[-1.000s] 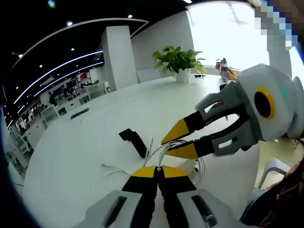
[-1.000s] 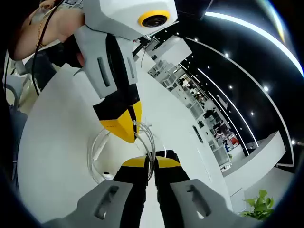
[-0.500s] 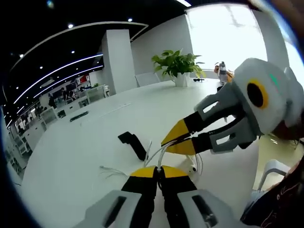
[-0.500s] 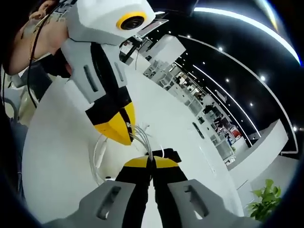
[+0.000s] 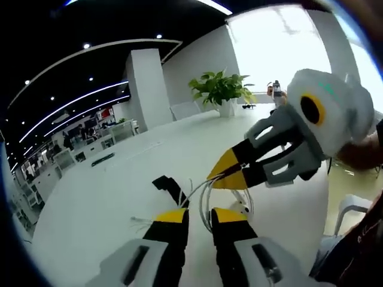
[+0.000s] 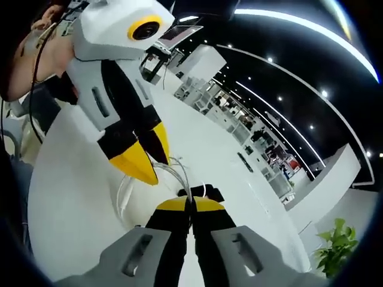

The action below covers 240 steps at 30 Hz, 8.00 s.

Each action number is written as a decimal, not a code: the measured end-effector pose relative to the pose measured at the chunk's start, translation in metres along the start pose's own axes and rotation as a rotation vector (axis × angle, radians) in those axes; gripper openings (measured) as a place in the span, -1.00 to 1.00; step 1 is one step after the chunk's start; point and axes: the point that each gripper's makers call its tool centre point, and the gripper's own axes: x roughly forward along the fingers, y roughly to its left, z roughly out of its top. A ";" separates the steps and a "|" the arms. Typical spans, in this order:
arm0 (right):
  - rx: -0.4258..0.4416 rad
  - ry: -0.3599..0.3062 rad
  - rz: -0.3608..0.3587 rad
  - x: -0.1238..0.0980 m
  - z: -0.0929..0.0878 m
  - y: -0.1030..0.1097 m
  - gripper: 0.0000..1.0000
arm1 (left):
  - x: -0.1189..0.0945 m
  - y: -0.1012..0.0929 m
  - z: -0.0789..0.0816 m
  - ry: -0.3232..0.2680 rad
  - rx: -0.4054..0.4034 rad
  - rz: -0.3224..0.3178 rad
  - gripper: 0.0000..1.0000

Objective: Peel open the Velcro strap on the desktop, arrange the wired earphones neatly onto it, and close the Velcro strap to secure them.

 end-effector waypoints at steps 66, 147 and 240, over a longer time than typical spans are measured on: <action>0.071 0.004 -0.067 -0.025 -0.014 -0.024 -0.93 | 0.037 0.011 -0.016 -0.041 0.290 -0.020 -0.86; 0.837 -0.065 0.077 -0.030 -0.018 -0.061 -0.92 | -0.055 -0.012 0.068 -0.324 0.087 -0.014 -0.56; 0.957 -0.317 0.187 -0.047 -0.015 -0.010 -0.91 | -0.015 0.033 0.142 -0.296 0.042 -0.050 -0.84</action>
